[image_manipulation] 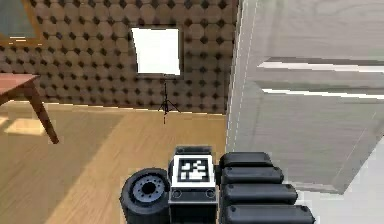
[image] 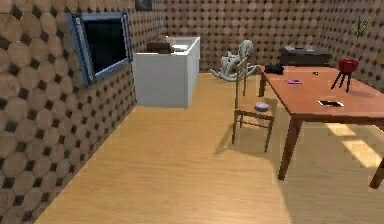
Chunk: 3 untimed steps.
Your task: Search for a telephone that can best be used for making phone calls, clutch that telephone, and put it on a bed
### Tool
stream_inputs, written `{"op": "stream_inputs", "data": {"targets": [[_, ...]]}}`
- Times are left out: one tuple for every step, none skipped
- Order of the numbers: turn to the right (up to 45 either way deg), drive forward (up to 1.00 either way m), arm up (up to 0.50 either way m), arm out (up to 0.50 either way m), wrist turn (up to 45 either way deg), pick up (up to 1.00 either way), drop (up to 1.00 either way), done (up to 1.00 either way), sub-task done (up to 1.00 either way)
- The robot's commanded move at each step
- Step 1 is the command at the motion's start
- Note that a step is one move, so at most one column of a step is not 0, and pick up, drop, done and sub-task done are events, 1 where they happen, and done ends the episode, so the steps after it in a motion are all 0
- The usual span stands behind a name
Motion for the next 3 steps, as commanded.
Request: {"op": "stream_inputs", "data": {"targets": [[0.0,1.00,0.00,0.00,0.0,0.00,0.00,0.00,0.00],[0.0,0.90,0.00,0.00,0.0,0.00,0.00,0.00,0.00],[24.0,0.00,0.00,0.00,0.0,0.00,0.00,0.00,0.00]]}}
